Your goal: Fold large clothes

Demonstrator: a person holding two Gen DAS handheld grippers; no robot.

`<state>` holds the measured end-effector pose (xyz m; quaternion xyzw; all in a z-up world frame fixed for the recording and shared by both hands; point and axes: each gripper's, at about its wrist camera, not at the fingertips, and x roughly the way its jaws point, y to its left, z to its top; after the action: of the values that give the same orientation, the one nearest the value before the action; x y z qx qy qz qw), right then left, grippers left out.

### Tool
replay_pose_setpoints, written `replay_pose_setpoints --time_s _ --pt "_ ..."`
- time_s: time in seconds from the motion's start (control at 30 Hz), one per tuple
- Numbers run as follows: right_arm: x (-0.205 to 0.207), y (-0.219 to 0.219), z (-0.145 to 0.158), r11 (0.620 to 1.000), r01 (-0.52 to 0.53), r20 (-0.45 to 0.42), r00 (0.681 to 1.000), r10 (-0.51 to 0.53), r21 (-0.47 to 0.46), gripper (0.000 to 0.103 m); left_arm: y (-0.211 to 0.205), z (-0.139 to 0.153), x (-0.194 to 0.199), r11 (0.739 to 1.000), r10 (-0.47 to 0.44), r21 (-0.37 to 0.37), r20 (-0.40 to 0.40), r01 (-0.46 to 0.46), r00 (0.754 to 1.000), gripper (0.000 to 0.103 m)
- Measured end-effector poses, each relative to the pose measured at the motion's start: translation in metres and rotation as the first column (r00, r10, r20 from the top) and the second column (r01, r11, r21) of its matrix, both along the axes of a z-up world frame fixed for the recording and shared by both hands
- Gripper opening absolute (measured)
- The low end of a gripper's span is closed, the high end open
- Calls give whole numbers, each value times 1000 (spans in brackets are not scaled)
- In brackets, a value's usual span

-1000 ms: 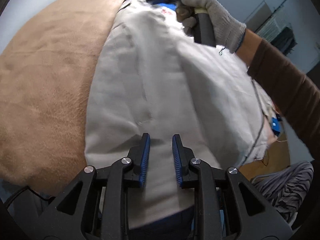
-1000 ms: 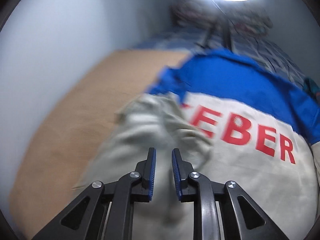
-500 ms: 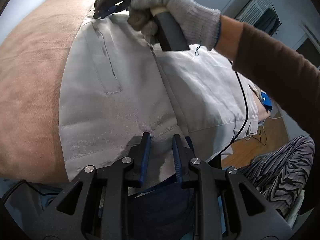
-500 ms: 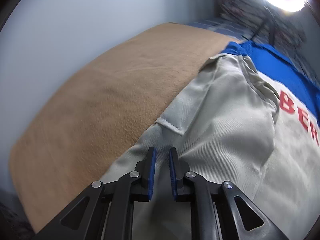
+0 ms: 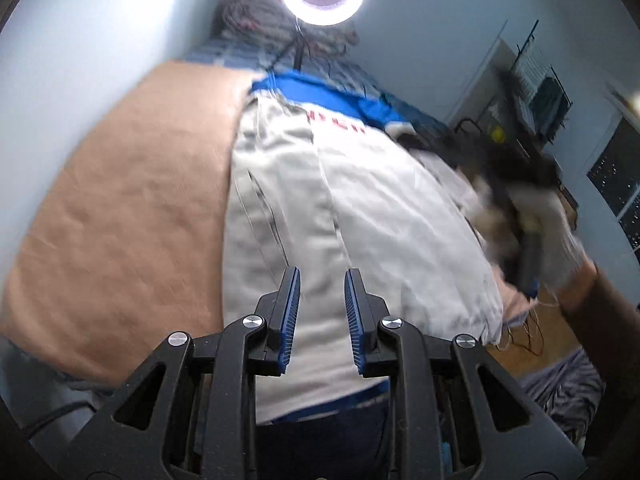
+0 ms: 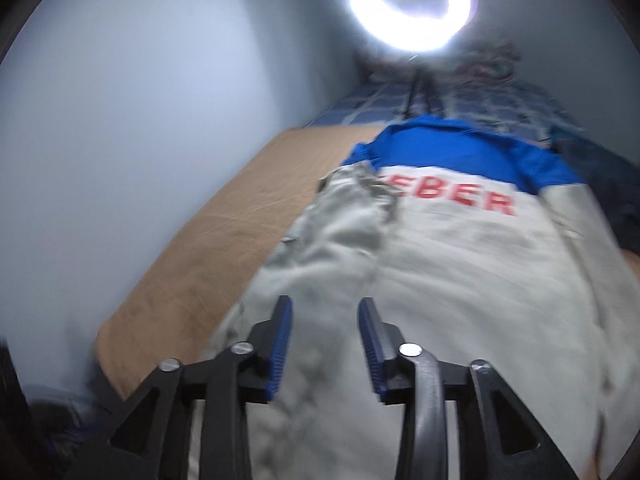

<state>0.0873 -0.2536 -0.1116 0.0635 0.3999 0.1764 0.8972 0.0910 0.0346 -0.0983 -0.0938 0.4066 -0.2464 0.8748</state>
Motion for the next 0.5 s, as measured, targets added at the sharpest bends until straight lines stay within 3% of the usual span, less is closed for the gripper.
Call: replay_pose_setpoints --time_s 0.1,0.3,0.5 --pt "-34 -41 8 999 53 28 998 -53 -5 54 -6 16 0 1000 -1 -7 33 1 999 50" --pt "-96 -132 12 975 218 33 976 -216 -44 57 -44 42 3 998 -66 22 72 65 995 52" --pt "-147 -219 8 921 387 24 922 -386 -39 59 -84 54 11 992 -124 -5 33 124 992 52"
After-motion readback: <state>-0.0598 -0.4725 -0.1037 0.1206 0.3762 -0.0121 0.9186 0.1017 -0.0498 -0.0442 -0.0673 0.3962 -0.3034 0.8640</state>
